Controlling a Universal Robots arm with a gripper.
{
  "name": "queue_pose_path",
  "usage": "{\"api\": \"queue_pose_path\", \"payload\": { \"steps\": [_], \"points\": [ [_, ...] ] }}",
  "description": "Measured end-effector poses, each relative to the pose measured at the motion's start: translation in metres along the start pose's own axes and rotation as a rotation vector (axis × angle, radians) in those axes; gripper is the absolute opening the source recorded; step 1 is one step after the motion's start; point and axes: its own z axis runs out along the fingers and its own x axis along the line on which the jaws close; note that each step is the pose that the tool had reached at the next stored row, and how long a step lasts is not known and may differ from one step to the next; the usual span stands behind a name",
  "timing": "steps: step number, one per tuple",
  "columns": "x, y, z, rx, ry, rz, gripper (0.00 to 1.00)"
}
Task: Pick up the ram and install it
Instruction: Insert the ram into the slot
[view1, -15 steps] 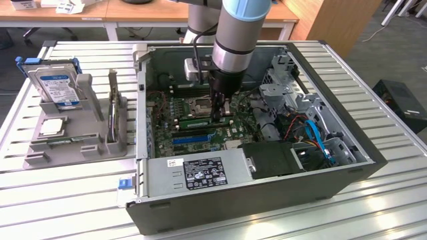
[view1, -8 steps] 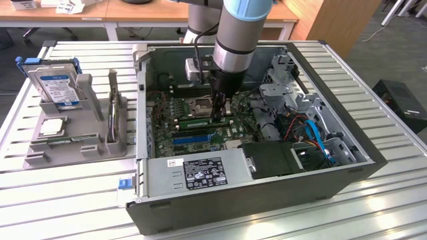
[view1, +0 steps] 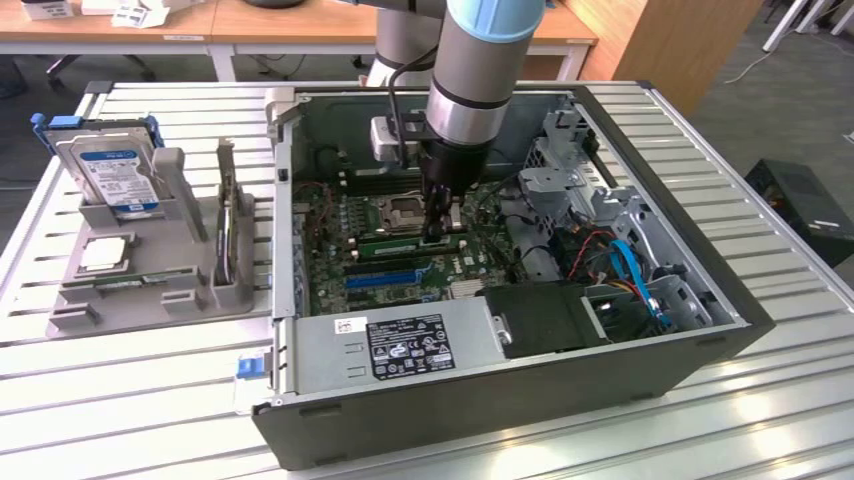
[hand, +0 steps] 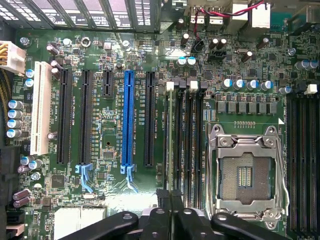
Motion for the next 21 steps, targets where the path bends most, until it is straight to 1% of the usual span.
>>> {"api": "queue_pose_path", "payload": {
  "steps": [1,2,8,18,21],
  "points": [
    [0.0000,0.0000,0.0000,0.0000,0.0000,0.000,0.12],
    [0.0000,0.0000,0.0000,0.0000,0.0000,0.000,0.11],
    [0.0000,-0.0002,-0.0003,-0.0001,-0.0001,0.000,0.11],
    [-0.0003,-0.0005,-0.0086,-0.0003,0.0000,0.000,0.11],
    [-0.0003,-0.0005,-0.0088,-0.0002,-0.0002,0.000,0.11]
  ]
}}
